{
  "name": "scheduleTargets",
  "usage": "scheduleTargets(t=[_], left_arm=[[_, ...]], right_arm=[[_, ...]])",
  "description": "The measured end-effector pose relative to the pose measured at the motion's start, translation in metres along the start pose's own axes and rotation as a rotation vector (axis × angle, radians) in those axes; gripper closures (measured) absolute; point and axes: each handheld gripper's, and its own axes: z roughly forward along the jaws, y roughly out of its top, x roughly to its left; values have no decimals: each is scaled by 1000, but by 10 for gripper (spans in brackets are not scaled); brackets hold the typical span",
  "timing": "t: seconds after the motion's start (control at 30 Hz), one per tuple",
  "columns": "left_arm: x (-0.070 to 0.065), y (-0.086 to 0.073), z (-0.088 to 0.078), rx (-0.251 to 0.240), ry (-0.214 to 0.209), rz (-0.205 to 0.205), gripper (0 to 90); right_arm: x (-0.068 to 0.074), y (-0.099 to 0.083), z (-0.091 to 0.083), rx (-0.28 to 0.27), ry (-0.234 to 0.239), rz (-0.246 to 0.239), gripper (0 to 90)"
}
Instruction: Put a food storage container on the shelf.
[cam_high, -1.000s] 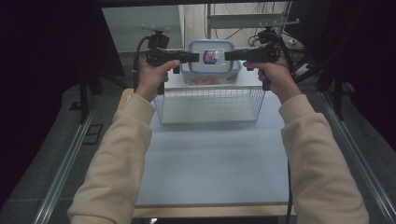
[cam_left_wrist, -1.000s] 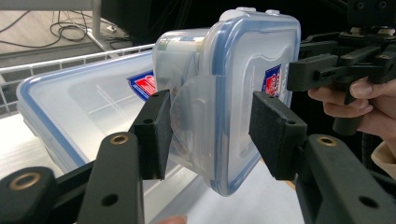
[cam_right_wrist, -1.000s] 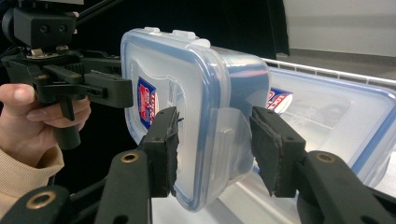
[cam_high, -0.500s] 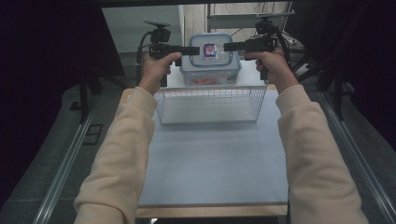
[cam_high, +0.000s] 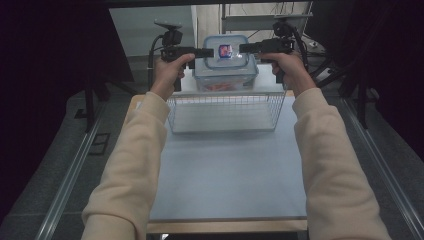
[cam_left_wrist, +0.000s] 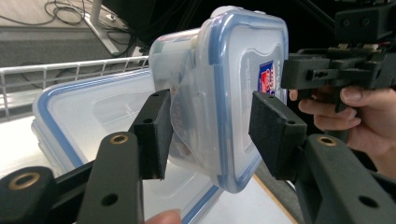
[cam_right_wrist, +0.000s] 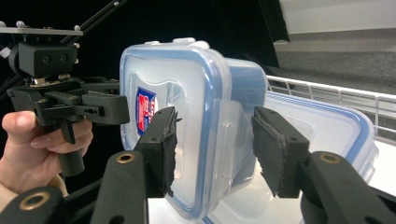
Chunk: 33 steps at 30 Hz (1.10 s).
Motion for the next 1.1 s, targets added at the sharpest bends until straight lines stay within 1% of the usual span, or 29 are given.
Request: scheduleTargets(t=[0.07,0.17,0.27,0.3,0.37,0.4,0.43,0.5,0.63,0.73,0.77,0.8,0.87,0.9,0.97,1.0,1.03,1.07,1.1], left_arm=[[1,0,2,1,0,-15,484],[5,0,5,15,-8,-37,442],[8,0,7,12,-19,-59,412],[9,0,8,13,-20,-63,402],[11,-1,10,23,-13,-65,352],[12,-1,11,13,-26,-80,323],[13,-2,10,7,-33,-86,342],[15,-2,10,5,-29,-89,328],[16,-4,8,-11,-10,-89,285],[12,-6,1,-22,12,-66,276],[10,-7,-3,-25,25,-43,281],[7,-9,-6,-32,26,-34,307],[2,-12,-14,-45,31,-9,370],[-2,-16,-18,-45,50,11,404],[-8,-21,-23,-45,75,42,512],[-10,-23,-26,-37,78,54,569],[-13,-26,-27,-29,65,61,630],[-15,-29,-27,-16,48,69,707],[-17,-31,-26,1,39,79,764]], right_arm=[[-1,0,2,-4,-7,12,480],[-2,-1,5,7,-11,28,446],[-6,-3,7,0,-2,60,433],[-7,-3,7,-4,-2,63,428],[-8,-4,7,-6,-9,73,418],[-9,-4,7,-3,-15,74,410],[-10,-5,7,-6,-18,78,407],[-11,-5,6,-12,-17,92,404],[-9,-7,4,-16,-17,82,404],[-8,-8,2,-18,-15,81,401],[-7,-8,0,-25,-22,77,401],[-7,-9,-3,-38,-28,74,401],[-7,-10,-7,-44,-28,72,401],[-7,-11,-9,-46,-30,70,401],[-6,-13,-15,-55,-35,70,400],[-5,-14,-17,-59,-37,70,398],[-4,-16,-19,-64,-38,72,398],[-4,-18,-21,-63,-41,69,398],[-3,-20,-23,-61,-45,67,398]])
